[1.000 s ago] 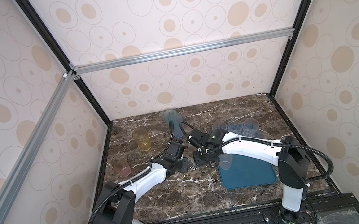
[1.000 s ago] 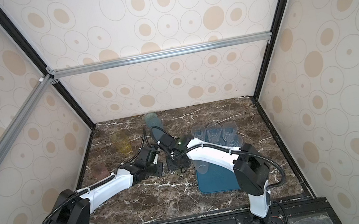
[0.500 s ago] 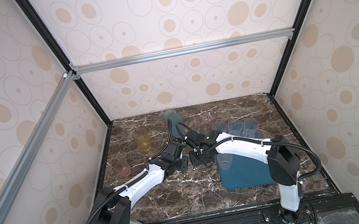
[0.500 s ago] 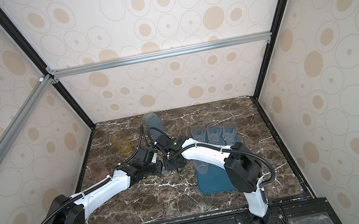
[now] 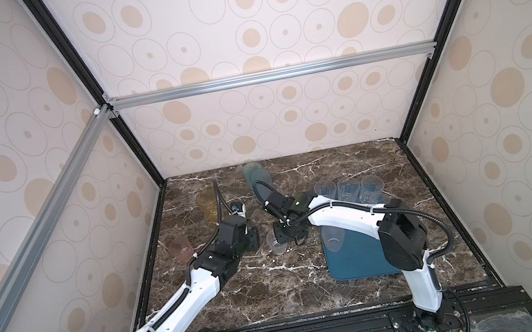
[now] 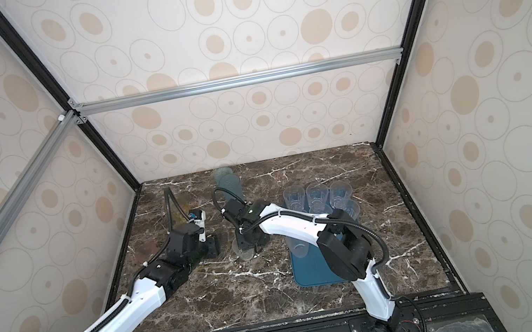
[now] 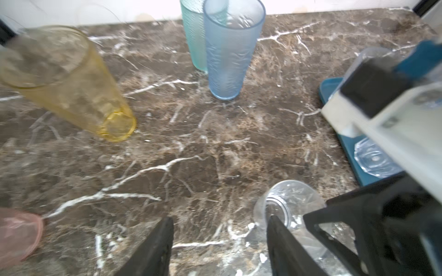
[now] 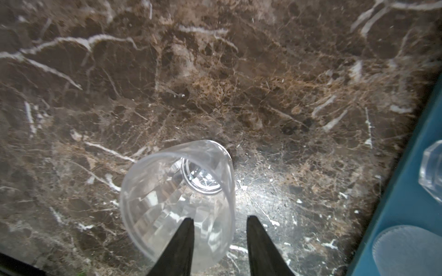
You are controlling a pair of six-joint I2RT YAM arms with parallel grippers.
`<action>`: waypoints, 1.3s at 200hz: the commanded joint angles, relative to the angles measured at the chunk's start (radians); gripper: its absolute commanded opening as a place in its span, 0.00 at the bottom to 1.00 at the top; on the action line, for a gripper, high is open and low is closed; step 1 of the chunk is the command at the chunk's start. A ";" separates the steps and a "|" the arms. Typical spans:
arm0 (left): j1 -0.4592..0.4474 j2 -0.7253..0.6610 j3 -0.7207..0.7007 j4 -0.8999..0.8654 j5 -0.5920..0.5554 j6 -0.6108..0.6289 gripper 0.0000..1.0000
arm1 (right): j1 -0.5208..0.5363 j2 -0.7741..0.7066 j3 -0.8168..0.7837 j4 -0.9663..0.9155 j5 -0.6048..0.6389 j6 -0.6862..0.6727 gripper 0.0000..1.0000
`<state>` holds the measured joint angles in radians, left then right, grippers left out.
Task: Place the glasses into the tray
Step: Pick up the glass from the center of the table, then place the glass on the tray.
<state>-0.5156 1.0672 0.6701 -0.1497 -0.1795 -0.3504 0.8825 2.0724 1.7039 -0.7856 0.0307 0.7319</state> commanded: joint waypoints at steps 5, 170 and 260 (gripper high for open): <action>0.008 -0.059 -0.055 0.111 -0.073 -0.040 0.69 | 0.006 0.036 0.045 -0.042 0.031 -0.003 0.28; -0.080 -0.076 0.096 0.170 -0.034 0.039 0.68 | -0.219 -0.607 -0.119 -0.327 0.080 -0.102 0.06; -0.286 0.219 0.163 0.281 0.087 0.073 0.68 | -0.480 -0.830 -0.429 -0.472 0.055 -0.203 0.06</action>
<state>-0.7826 1.2407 0.7734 0.0921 -0.1261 -0.2974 0.4068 1.2472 1.3384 -1.2331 0.1013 0.5549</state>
